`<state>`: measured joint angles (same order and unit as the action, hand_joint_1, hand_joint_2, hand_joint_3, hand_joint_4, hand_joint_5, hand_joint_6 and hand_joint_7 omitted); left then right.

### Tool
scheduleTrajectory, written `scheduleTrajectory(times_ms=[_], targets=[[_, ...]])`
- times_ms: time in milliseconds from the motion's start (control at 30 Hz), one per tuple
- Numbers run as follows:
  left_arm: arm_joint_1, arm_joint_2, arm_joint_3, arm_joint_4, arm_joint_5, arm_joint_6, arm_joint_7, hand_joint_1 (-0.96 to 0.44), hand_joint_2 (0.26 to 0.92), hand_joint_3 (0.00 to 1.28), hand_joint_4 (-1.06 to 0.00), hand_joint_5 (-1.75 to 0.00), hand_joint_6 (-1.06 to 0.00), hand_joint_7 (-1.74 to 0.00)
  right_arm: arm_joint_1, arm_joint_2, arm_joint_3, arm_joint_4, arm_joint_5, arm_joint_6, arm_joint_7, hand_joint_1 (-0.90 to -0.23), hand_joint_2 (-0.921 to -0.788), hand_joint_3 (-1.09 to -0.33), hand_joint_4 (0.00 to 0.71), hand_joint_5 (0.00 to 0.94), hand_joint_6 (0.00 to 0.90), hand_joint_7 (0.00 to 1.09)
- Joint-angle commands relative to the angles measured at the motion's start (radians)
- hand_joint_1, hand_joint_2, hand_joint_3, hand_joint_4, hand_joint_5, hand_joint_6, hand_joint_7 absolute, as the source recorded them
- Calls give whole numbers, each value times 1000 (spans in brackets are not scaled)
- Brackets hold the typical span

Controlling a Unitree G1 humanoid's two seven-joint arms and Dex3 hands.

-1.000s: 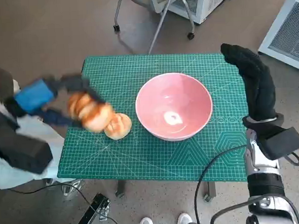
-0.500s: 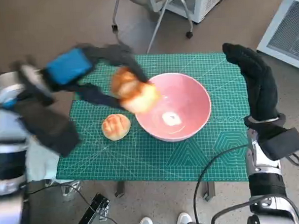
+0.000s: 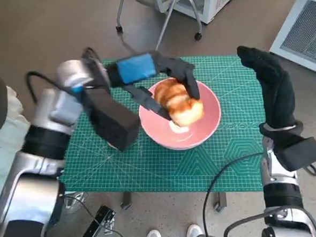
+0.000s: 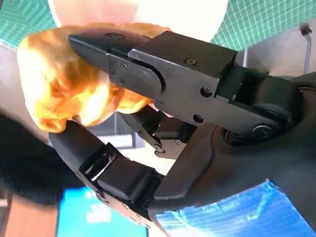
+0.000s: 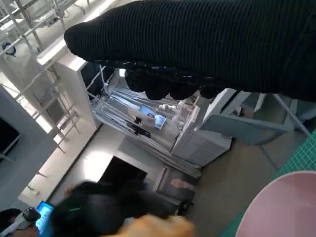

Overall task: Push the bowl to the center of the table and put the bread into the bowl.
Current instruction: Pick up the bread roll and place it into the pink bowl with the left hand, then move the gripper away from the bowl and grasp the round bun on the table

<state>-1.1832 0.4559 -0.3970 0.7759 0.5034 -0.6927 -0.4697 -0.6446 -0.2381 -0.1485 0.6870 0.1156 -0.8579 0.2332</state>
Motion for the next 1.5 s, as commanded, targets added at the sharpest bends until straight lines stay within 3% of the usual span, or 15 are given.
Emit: scheduleTrajectory(times_ms=[33, 67, 133, 267, 433, 633, 800, 1233, 1500], targets=[[-39, -13, -30, 73, 49, 23, 11, 25, 899, 253, -331, -938, -452, -972, 35, -15, -8, -6, 7, -1, 12, -605, -921, -779, 374, 12, 42, 727], [-40, -13, -33, 78, 54, 33, 6, 34, 899, 207, -340, -637, -425, -739, 36, -16, -9, -7, 7, -2, 12, -604, -921, -779, 374, 12, 42, 725], [-40, -17, -39, 79, 61, 77, -26, 41, 880, 126, -246, -266, -320, -431, 39, -19, -11, -11, 6, -5, 11, -601, -921, -779, 374, 11, 41, 722], [-36, -20, -43, 41, 58, 177, -104, 36, 841, 58, -80, -55, -196, -221, 45, -22, -13, -15, 2, -13, 5, -599, -921, -781, 376, 11, 40, 715], [-19, -8, -33, -13, 43, 199, -134, 20, 832, 37, -85, -32, -210, -187, 45, -25, -15, -9, -3, -23, -2, -598, -921, -789, 377, 11, 40, 711], [-5, 16, -26, -20, 58, 112, -54, 11, 839, 14, -336, -47, -499, -187, 42, -21, -13, 0, -13, -28, -11, -598, -921, -793, 377, 10, 41, 707], [5, 54, -19, -45, 65, 64, -12, 18, 843, 9, -477, -91, -631, -232, 40, -18, -8, 0, -16, -27, -13, -595, -921, -800, 378, 9, 42, 705], [114, 205, 64, -247, 12, 71, -66, 11, 843, 3, -543, -99, -675, -279, 44, -5, 1, -6, -5, -25, -4, -578, -921, -805, 381, 9, 47, 706], [230, 299, 103, -332, -4, 40, -83, 14, 846, 1, -556, -85, -577, -479, 46, 1, 4, -5, 3, -22, 4, -577, -921, -806, 384, 10, 47, 706]])
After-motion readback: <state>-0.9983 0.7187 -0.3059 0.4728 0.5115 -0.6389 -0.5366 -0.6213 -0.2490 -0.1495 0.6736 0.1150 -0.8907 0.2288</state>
